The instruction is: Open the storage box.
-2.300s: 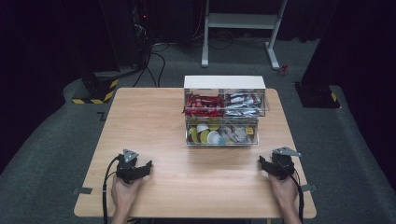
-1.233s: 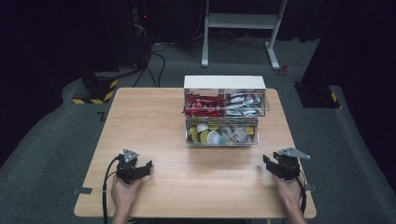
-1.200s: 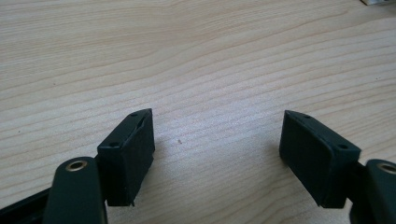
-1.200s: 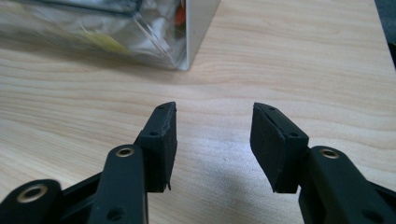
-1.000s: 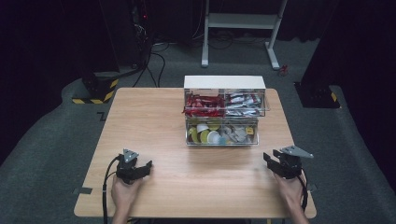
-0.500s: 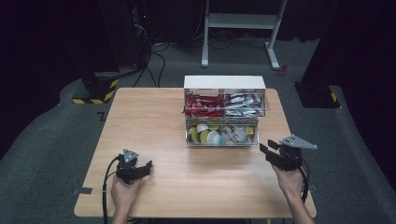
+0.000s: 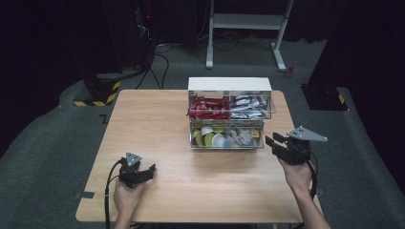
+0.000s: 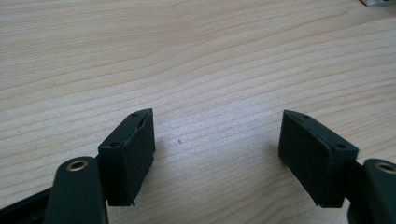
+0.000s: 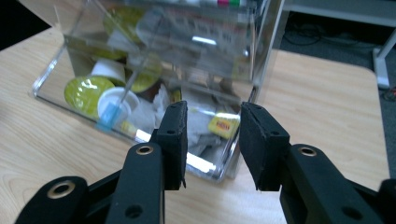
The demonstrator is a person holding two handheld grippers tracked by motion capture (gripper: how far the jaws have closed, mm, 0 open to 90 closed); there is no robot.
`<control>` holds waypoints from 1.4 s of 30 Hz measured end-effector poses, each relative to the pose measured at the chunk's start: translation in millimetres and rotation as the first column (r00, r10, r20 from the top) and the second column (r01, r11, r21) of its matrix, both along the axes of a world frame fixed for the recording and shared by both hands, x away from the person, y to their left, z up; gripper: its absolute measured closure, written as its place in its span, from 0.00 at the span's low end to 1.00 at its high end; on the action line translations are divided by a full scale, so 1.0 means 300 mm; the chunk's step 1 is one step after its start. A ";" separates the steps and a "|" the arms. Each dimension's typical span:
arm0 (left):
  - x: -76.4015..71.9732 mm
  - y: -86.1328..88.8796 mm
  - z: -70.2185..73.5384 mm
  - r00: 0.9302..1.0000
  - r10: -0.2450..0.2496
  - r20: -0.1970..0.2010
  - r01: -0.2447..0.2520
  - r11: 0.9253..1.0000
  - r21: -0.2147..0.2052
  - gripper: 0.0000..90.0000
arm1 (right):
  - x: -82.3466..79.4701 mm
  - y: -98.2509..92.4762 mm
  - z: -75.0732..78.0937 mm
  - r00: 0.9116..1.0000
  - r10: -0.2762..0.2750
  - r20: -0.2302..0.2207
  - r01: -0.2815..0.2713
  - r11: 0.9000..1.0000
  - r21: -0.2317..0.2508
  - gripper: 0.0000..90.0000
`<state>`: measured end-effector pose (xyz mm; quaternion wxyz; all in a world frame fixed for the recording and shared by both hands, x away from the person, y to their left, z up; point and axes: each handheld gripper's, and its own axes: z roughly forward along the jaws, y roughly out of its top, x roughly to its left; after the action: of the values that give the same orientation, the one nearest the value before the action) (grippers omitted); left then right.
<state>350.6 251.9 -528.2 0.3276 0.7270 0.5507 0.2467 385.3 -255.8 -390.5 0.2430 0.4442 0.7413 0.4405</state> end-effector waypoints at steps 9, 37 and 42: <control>0.000 0.001 0.000 1.000 -0.001 0.000 0.001 1.000 0.003 0.31 | 0.024 0.020 0.085 0.999 0.020 0.035 -0.020 1.000 0.008 0.70; 0.000 0.002 0.000 1.000 0.000 -0.001 0.000 1.000 -0.003 0.31 | 0.082 0.079 0.181 0.997 0.049 0.058 -0.048 0.999 -0.017 0.75; 0.000 0.000 0.000 1.000 0.001 0.000 -0.001 1.000 0.003 0.31 | 0.105 0.089 0.190 0.998 0.047 0.050 -0.046 0.999 -0.016 0.76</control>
<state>350.5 252.1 -528.1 0.3266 0.7272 0.5506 0.2477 416.7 -229.0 -333.5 0.2544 0.4138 0.7484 0.4516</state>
